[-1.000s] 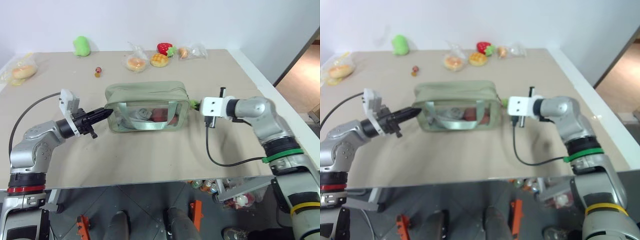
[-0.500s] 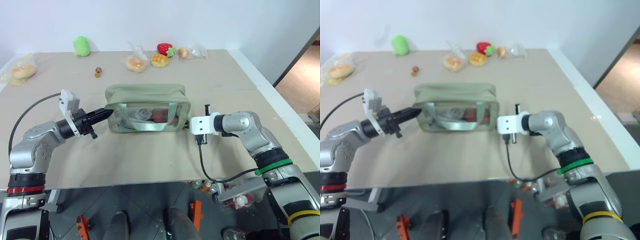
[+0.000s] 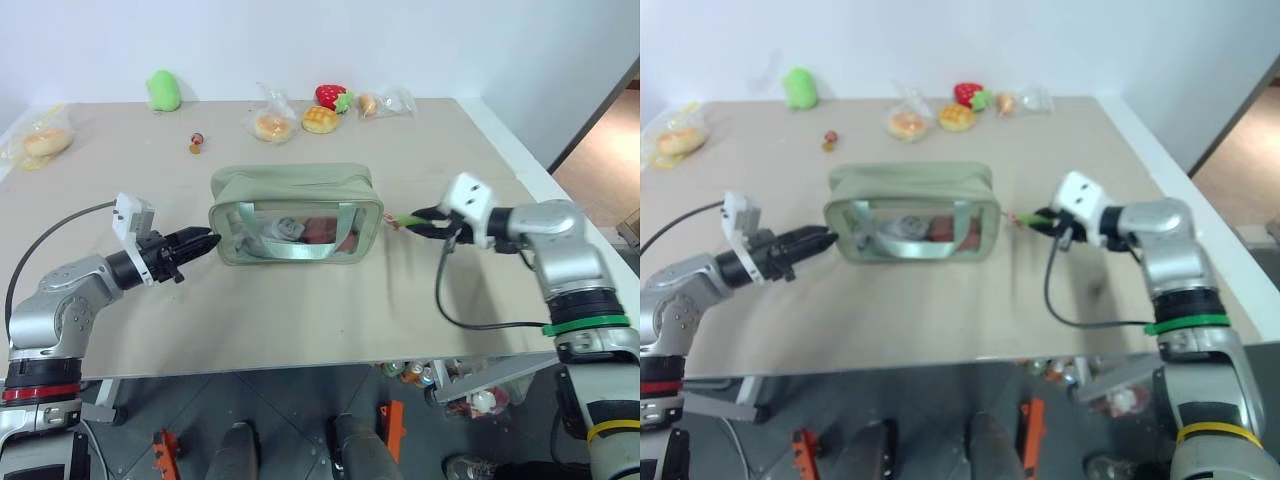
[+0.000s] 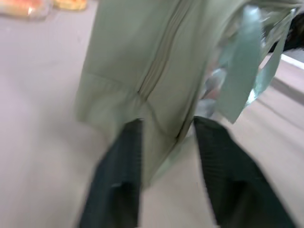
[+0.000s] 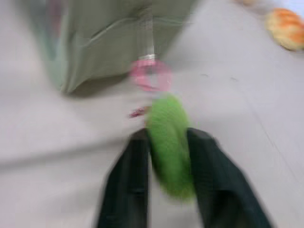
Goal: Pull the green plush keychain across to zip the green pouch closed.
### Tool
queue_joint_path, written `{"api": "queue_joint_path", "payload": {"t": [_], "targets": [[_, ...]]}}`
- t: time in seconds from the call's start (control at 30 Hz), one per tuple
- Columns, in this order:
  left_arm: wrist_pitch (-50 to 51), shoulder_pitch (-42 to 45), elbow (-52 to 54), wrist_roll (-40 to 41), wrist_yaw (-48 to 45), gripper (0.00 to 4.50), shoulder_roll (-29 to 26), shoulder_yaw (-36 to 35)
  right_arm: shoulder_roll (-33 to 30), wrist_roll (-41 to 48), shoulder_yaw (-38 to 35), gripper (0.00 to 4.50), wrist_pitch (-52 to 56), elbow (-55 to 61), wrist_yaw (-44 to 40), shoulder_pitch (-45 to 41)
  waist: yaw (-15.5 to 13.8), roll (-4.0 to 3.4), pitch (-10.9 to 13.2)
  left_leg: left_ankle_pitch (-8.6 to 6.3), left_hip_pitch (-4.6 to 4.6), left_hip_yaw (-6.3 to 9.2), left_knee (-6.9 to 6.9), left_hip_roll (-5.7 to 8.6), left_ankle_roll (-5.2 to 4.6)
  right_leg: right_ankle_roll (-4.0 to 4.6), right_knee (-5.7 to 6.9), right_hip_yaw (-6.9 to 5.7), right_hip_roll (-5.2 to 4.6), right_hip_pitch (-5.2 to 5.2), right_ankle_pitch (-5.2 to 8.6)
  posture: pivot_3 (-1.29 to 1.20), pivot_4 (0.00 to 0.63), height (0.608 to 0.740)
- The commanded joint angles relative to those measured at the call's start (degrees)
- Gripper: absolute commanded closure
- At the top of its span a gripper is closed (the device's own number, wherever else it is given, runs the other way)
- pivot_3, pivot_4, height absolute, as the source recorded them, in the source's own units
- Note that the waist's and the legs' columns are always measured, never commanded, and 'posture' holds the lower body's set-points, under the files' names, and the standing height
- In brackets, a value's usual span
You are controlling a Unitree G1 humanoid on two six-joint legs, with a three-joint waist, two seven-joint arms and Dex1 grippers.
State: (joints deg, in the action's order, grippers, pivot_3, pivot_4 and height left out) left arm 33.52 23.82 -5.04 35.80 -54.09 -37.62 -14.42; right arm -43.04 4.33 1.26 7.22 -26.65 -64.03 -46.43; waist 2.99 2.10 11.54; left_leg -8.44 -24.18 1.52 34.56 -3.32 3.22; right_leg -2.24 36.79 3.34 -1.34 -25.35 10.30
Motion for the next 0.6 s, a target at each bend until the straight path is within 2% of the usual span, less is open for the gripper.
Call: {"api": "queue_joint_path", "payload": {"t": [0.03, 0.07, 0.1, 0.13, 0.3, 0.43, 0.6], "targets": [[1.97, 1.02, 2.44, 3.12, 0.21, 1.21, -1.61, -3.48, -1.24, 6.46, -4.16, 1.68, 7.72, 5.31, -2.08, 0.07, 0.11, 0.00, 0.00, 0.00, 0.01, -0.01, 0.00, 0.00, 0.00, 0.00, 0.00, 0.01, 0.00, -0.01, 0.00, 0.00, 0.150, 0.740], [2.15, 0.90, 2.66, 3.17, 0.64, 0.77, -1.82, -3.93, -1.50, 8.67, -5.16, 1.32, 9.61, 6.83, -3.45, 0.97, 0.10, 0.00, 0.00, 0.00, 0.01, 0.00, 0.00, 0.00, 0.00, 0.00, 0.00, 0.00, 0.01, -0.01, 0.00, 0.00, 0.150, 0.740], [2.50, 0.73, 2.81, 3.33, 1.04, 0.56, -2.15, -4.43, -1.74, 10.90, -6.22, 1.32, 11.03, 8.42, -4.69, 1.94, 0.02, 0.00, 0.00, 0.00, 0.01, 0.01, 0.00, 0.00, 0.00, 0.00, 0.00, 0.00, 0.01, -0.01, 0.00, 0.00, 0.150, 0.740], [2.97, 0.42, 2.91, 3.77, 1.13, 0.10, -2.59, -5.09, -1.85, 12.88, -7.37, 1.32, 12.75, 9.69, -5.13, 2.56, 0.00, 0.01, 0.01, 0.00, 0.00, 0.01, 0.00, 0.00, 0.00, 0.00, 0.00, -0.01, 0.01, 0.00, 0.00, 0.00, 0.150, 0.740], [4.99, -6.85, 5.48, 6.88, 1.62, 0.04, -5.07, -11.49, -3.58, 21.48, -14.38, 1.32, 21.24, 16.89, -4.69, 9.45, 0.17, 0.01, 0.01, -0.09, -0.02, -0.02, -0.01, 0.00, -0.01, -0.05, 0.00, 0.04, -0.01, -0.03, 0.05, 0.00, 0.150, 0.740], [3.92, -10.78, 7.20, 4.35, 8.55, 0.04, -3.59, -12.97, -2.92, 24.23, -17.33, 1.32, 24.82, 22.82, -0.27, 15.80, -0.10, 0.01, 0.01, -0.15, -0.02, -0.01, 0.02, 0.00, -0.01, -0.04, 0.00, 0.03, -0.01, -0.02, 0.14, 0.00, 0.150, 0.740], [2.61, -11.86, 7.33, 5.24, 10.77, 0.04, -1.11, -13.10, -0.96, 26.73, -18.44, 1.32, 27.76, 27.27, 5.11, 19.48, -0.13, 0.04, 0.02, -0.15, -0.03, -0.02, 0.24, 0.00, -0.01, -0.04, -0.01, 0.05, -0.01, -0.01, 0.14, 0.00, 0.150, 0.740]]}}
